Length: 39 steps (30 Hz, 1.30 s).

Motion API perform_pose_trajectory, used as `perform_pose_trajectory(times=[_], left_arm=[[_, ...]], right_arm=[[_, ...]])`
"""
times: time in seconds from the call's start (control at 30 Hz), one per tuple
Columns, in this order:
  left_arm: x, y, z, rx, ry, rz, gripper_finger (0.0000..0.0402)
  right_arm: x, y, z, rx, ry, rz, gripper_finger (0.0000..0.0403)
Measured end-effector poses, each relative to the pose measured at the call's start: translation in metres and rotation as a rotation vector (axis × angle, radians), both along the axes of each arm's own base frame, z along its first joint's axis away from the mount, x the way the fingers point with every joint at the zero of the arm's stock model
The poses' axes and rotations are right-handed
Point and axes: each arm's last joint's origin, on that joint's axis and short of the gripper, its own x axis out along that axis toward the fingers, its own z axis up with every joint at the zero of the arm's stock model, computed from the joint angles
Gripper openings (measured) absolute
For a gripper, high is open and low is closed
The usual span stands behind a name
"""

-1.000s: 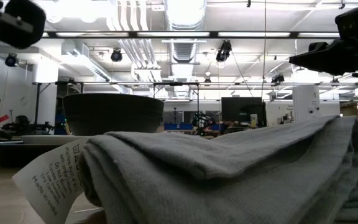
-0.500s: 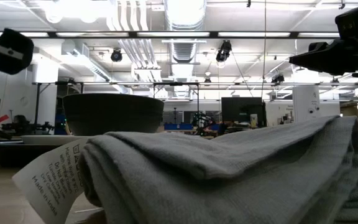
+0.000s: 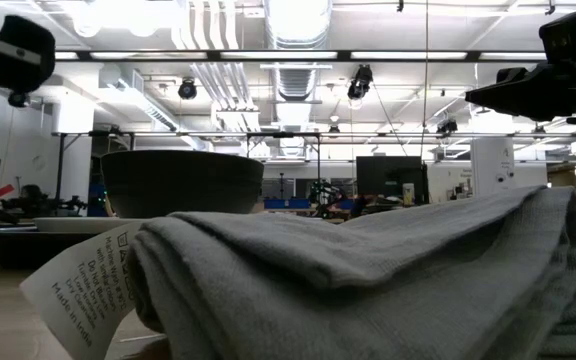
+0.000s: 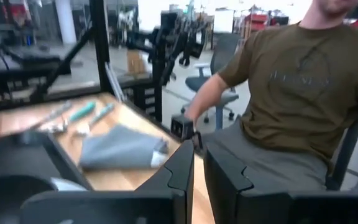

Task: Set up tray
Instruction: Put the gray napkin on the black serving tray to the right of the white plate

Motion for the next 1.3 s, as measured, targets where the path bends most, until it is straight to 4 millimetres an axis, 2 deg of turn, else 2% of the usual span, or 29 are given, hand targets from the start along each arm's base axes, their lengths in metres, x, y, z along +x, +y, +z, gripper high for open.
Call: perform_pose_trajectory(times=[0.27,0.47,0.7,0.97,1.3], left_arm=[[-0.005,0.005,0.010,-0.066,-0.079,-0.001,0.0018],[-0.010,0.009,0.007,-0.096,-0.110,-0.002,0.0018],[-0.014,0.012,0.013,-0.133,-0.151,-0.008,0.0018],[-0.021,0.012,0.016,-0.143,-0.197,-0.168,0.0018],[-0.026,0.016,0.018,-0.167,-0.217,-0.177,0.0018]], right_arm=[[0.000,0.000,0.000,-0.001,0.000,0.000,0.0068],[0.000,0.000,0.000,0.000,0.000,0.000,0.0068],[0.000,0.000,0.000,-0.002,0.000,0.000,0.0068],[0.000,0.000,0.000,-0.002,0.000,0.000,0.0068],[0.000,0.000,0.000,-0.002,0.000,0.000,0.0068]])
